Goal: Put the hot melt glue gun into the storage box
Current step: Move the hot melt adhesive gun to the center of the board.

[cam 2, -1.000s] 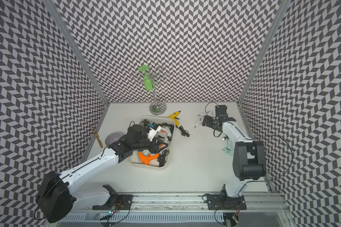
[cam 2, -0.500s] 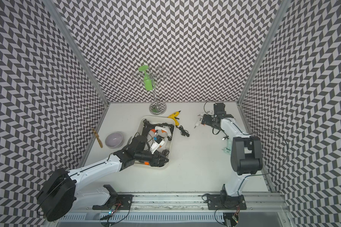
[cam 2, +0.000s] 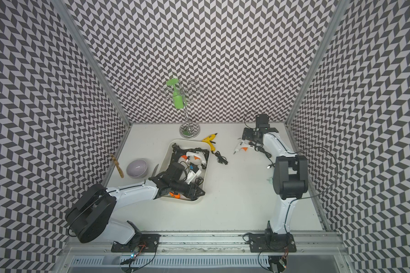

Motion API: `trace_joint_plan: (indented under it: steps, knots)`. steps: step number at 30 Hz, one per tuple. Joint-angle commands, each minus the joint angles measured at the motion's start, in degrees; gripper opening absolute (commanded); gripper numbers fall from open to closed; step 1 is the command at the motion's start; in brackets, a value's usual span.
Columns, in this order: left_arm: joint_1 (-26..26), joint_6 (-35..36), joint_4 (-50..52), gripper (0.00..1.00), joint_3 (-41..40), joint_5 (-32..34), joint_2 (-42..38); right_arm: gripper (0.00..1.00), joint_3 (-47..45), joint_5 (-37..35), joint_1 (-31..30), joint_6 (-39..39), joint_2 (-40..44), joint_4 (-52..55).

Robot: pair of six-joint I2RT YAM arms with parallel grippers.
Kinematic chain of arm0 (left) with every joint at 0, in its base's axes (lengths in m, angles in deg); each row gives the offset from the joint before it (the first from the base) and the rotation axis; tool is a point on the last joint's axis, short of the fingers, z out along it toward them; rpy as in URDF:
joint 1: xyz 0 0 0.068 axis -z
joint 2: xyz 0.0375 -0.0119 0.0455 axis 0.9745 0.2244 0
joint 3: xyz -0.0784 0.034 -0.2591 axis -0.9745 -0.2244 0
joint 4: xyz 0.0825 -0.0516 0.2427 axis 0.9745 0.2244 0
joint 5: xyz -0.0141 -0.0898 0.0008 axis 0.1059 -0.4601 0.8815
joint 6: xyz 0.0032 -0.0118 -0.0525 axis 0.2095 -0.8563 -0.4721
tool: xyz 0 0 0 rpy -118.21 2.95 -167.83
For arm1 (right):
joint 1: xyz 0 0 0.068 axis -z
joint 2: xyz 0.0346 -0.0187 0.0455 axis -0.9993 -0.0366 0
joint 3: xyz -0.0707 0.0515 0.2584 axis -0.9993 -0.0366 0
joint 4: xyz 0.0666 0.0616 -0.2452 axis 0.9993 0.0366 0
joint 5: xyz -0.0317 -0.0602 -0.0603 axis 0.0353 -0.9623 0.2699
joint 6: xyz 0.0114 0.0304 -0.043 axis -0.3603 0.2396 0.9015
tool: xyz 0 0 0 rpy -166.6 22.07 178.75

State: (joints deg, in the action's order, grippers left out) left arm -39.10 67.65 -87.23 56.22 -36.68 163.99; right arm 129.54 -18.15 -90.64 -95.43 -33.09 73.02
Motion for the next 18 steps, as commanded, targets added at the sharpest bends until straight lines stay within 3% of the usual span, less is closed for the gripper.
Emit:
trace_joint_plan:
  steps: [1, 10, 18]
  knots:
    - [-0.8, -0.2, 0.4, 0.43, 0.7, 0.5, -0.7, 0.99, 1.3, -2.0, 0.3, 3.5, -2.6, -0.4]
    - [-1.0, 3.2, 7.3, 0.53, 5.6, 2.6, -14.6, 0.99, 4.5, 0.3, 1.9, 9.2, -9.1, -2.6]
    - [-5.3, 5.6, 4.4, 0.53, 12.1, 5.5, -12.8, 0.92, 8.6, 2.3, 2.0, 10.6, -14.8, -0.9]
